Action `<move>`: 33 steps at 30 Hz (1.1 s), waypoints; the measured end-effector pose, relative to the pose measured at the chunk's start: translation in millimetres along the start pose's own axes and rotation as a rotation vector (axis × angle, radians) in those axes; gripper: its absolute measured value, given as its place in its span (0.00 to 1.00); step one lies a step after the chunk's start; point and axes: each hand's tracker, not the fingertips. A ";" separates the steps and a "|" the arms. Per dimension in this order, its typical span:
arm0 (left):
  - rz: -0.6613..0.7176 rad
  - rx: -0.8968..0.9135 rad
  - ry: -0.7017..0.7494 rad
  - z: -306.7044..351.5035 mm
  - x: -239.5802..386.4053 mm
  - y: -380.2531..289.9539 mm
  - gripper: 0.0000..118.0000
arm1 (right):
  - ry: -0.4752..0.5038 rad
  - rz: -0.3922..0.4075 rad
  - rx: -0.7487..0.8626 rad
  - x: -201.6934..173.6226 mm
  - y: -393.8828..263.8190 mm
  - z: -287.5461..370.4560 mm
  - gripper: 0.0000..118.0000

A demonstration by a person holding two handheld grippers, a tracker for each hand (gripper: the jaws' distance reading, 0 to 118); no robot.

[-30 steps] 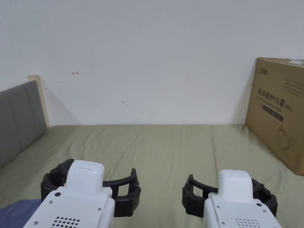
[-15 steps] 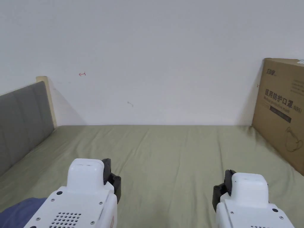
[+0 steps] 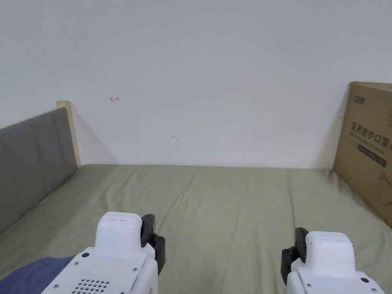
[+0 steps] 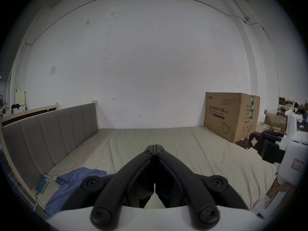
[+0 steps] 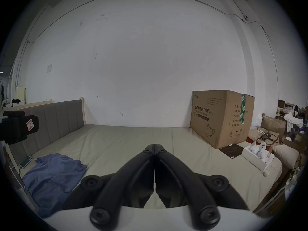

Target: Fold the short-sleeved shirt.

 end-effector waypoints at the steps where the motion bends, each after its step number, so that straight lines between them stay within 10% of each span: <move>1: 0.011 0.007 0.004 0.9 -2.0 1.3 0.00 | -0.001 0.007 0.004 -2.3 0.2 -0.3 0.00; 25: 0.111 -0.274 0.387 29.9 -162.8 -30.3 0.00 | 0.500 0.043 -0.115 -154.5 -14.3 -16.8 0.00; 27: 0.150 -0.354 0.362 -3.1 -175.0 -53.2 0.34 | 0.498 0.048 -0.140 -154.3 -21.6 -19.4 0.00; 29: 0.173 -0.494 0.322 -41.1 -185.0 -78.8 1.00 | 0.485 0.056 -0.167 -151.0 -29.3 -24.2 0.00; 33: 0.159 -0.650 0.263 -107.0 -190.2 -133.3 0.96 | 0.439 0.038 -0.230 -140.5 -44.0 -39.3 0.00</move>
